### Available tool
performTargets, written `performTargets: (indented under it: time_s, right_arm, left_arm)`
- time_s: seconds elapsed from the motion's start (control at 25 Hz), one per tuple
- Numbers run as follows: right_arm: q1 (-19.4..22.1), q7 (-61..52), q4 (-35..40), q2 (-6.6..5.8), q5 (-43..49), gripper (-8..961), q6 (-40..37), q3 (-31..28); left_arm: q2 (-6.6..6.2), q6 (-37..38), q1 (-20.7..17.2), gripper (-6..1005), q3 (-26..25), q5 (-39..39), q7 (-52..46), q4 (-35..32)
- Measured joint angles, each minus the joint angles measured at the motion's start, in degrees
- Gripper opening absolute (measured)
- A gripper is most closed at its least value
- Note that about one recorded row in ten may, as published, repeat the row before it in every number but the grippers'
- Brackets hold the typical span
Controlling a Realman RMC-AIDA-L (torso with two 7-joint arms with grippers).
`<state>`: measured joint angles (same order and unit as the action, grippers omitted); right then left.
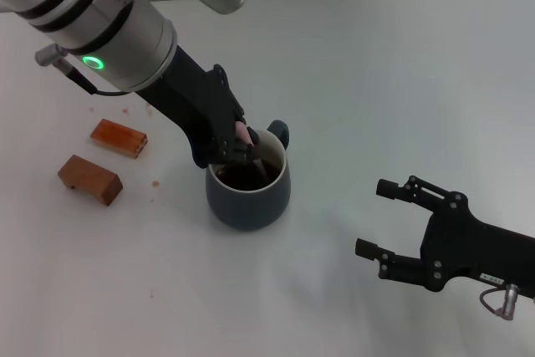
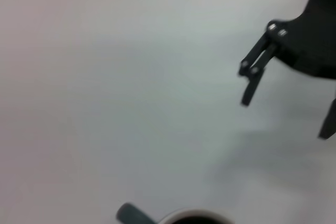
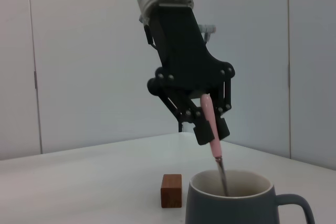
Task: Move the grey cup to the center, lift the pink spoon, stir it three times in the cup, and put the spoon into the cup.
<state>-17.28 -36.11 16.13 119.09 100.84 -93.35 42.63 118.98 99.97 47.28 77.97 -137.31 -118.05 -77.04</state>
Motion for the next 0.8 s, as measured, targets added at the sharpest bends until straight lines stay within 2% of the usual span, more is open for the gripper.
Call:
performTargets:
  time_s: [0.32,0.52,0.64,0.68,0.72,0.8]
  right_arm:
    - [0.41,0.01,0.01,0.0,0.11,840,-0.04,0.0]
    - [0.45,0.0,0.04,0.0,0.11,840,-0.15,0.0]
    - [0.66,0.26,0.04,0.0,0.11,840,-0.21,-0.06]
    - [0.66,0.26,0.04,0.0,0.11,839,-0.21,-0.06]
    - [0.69,0.31,0.04,0.0,0.11,839,-0.25,-0.11]
    - [0.74,0.36,0.04,0.0,0.11,839,-0.31,-0.2]
  left_arm:
    - [-0.21,-0.91,-2.64,257,0.67,4.04,-0.65,-3.5]
    - [-0.4,-1.4,-2.92,262,-3.16,6.94,-0.68,-3.81]
    - [-0.49,-2.16,-4.22,401,-8.01,10.3,1.26,-5.18]
    - [-0.49,-2.16,-4.22,447,-8.01,10.3,1.26,-5.18]
    - [-0.49,-3.65,-5.58,493,-9.76,11.61,3.04,-6.72]
    - [-0.52,-5.78,-7.43,532,-11.4,13.61,5.62,-8.83]
